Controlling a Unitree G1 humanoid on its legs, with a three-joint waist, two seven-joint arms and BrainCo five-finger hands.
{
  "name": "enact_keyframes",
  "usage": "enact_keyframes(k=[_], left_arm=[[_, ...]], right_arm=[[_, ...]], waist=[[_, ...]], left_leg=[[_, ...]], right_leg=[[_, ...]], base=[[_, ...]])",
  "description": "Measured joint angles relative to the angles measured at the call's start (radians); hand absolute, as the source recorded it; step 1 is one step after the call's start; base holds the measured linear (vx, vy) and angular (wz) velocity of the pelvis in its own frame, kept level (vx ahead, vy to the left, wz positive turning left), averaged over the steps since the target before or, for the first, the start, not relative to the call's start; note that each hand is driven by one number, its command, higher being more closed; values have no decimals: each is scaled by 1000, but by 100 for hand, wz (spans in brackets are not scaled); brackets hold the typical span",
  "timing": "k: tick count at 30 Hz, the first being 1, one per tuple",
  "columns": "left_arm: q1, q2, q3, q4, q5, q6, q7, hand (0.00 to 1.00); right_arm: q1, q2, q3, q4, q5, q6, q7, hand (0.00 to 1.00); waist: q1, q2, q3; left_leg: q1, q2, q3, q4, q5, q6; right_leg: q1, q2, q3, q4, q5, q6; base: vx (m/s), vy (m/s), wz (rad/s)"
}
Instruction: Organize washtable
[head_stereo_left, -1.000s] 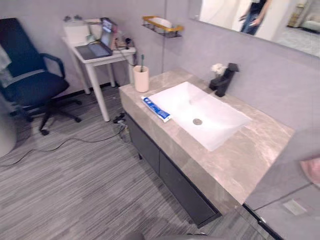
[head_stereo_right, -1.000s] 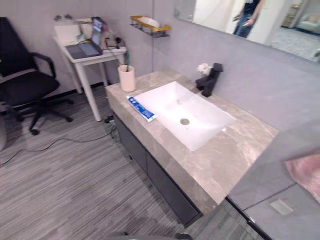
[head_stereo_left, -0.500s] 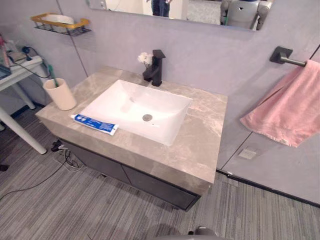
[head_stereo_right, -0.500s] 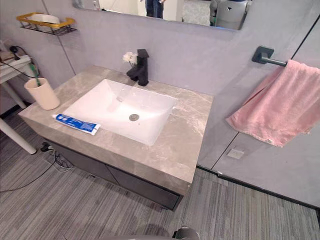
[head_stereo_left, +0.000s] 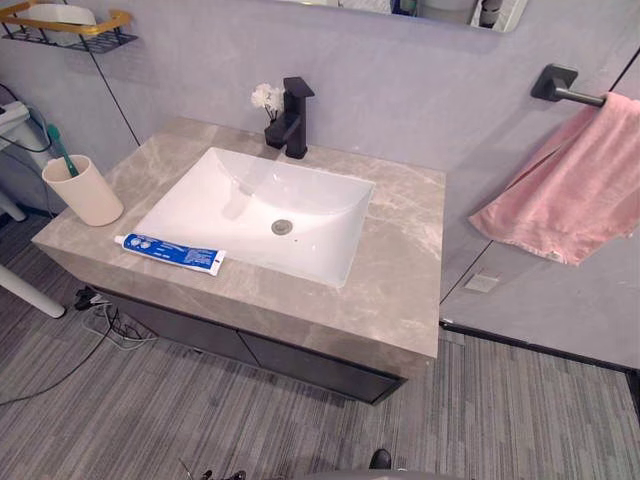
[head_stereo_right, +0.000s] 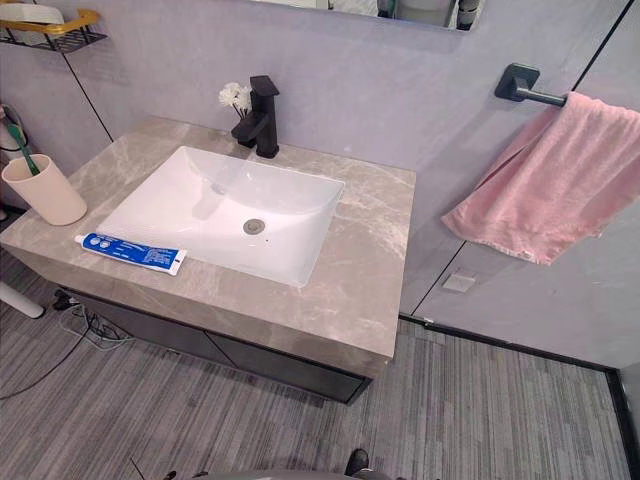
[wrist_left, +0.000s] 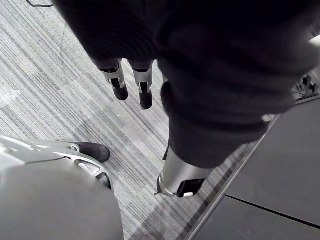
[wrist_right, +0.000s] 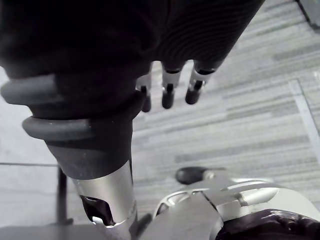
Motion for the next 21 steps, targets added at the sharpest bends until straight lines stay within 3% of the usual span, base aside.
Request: enact_keyframes(k=[4, 8, 11, 12, 13, 14, 15, 17, 20, 21], left_arm=[[-3, -2, -1, 0, -84, -15, 9, 0], [-25, -18, -16, -4, -167, -38, 28, 0], [-61, -24, -35, -68, -242, -53, 48, 0], [-60, -24, -35, -70, -250, -62, 48, 0], [-49, -24, -29, -68, -261, -70, 49, 0], [-35, -24, -24, -68, -270, -71, 54, 0], [-32, -24, -13, -66, -271, -71, 58, 0], [-34, -24, 34, -54, -271, -72, 67, 0], [-32, -28, 55, -27, -272, -73, 71, 0], [-27, -34, 72, -18, -275, -74, 75, 0]], right_arm=[[-24, 9, -37, 0, 93, -8, -6, 0], [-89, -8, -35, -3, 174, -25, -12, 0], [-166, -26, 9, -46, 228, -43, -12, 0], [-171, -32, 10, -55, 227, -51, -12, 0], [-173, -38, 6, -76, 227, -62, -12, 0], [-172, -54, 2, -81, 227, -70, -12, 0], [-172, -60, -4, -79, 227, -70, -12, 0], [-150, -73, -46, -61, 227, -70, -14, 0], [-109, -92, -68, -17, 226, -63, -23, 0], [-90, -100, -71, 10, 226, -60, -24, 0]], waist=[[0, 3, 4], [1, 28, 21], [8, -15, 59], [11, -34, 70], [11, -30, 70], [3, -22, 68], [3, -22, 69], [-3, -30, 65], [-21, -16, 52], [-26, -8, 29]], left_leg=[[-53, -9, -31, 4, 2, 2], [-95, -16, -47, 24, 4, 4], [-233, -30, -161, 308, 5, 1], [-261, -23, -177, 363, -22, -20], [-275, 8, -200, 421, -61, -41], [-283, 69, -204, 438, -74, -58], [-287, 99, -208, 435, -74, -58], [-321, 168, -294, 390, -70, -62], [-325, 185, -389, 321, -55, -62], [-299, 161, -414, 307, -105, -191]], right_leg=[[-40, -10, -24, 0, 1, 2], [-66, -22, -34, 7, 0, 5], [-125, -101, 10, 109, -47, 10], [-125, -115, 28, 124, -64, 2], [-130, -123, 67, 160, -96, 10], [-138, -124, 102, 202, -127, 30], [-146, -129, 121, 225, -138, 40], [-208, -172, 203, 339, -194, 96], [-262, -229, 278, 459, -250, 167], [-282, -259, 325, 496, -266, 205]], base=[[15, 11, 17], [34, 32, 7], [-7, 21, -14], [-21, 60, -52], [-20, 147, -76], [-20, 147, -82], [29, 258, -81], [74, 340, -75], [92, 458, -55], [142, 609, -52]])
